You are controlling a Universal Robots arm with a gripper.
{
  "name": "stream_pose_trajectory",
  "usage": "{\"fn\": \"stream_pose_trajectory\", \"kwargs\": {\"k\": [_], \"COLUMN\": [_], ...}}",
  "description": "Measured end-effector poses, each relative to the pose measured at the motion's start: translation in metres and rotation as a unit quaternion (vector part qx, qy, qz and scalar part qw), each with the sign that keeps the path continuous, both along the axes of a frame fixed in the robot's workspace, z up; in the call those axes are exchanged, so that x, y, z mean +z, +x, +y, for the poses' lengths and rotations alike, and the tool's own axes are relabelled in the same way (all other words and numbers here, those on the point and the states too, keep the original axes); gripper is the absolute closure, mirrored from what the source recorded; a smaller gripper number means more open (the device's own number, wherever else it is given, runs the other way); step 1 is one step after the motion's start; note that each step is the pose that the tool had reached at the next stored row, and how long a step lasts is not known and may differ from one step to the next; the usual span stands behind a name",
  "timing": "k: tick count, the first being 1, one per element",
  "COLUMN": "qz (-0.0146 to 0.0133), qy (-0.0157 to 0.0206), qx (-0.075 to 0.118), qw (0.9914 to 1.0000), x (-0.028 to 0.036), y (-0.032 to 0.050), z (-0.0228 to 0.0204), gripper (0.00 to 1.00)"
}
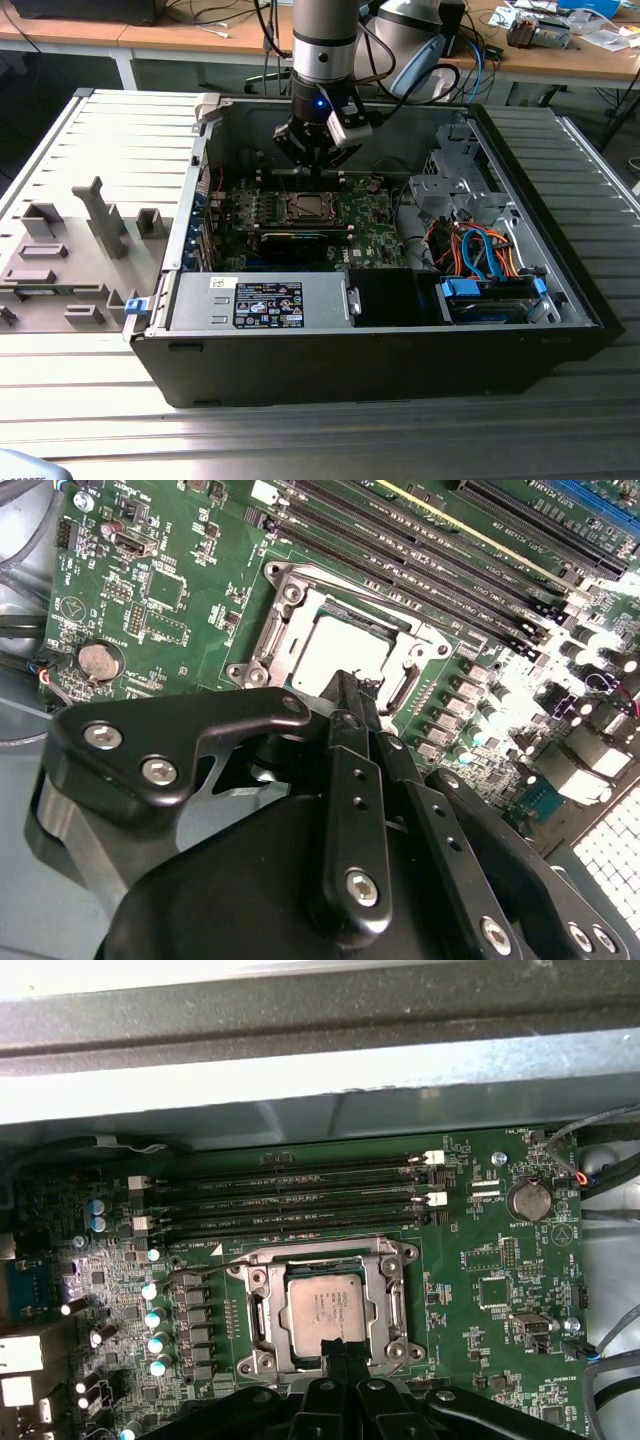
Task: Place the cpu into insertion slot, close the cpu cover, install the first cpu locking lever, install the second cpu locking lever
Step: 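Install the first cpu locking lever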
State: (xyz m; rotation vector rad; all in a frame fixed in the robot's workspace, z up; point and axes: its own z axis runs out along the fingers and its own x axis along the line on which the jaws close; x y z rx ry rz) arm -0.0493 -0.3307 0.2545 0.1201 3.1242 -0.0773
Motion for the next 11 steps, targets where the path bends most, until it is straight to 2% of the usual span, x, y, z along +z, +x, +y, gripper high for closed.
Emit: {"fn": "stream_pose_trajectory", "kwargs": {"k": [11], "qz": [0.0], "qy": [0.0], "qx": [0.005], "qw": [0.99999], "x": [0.0], "y": [0.0], "z": [0.0], "gripper": [0.89]}}
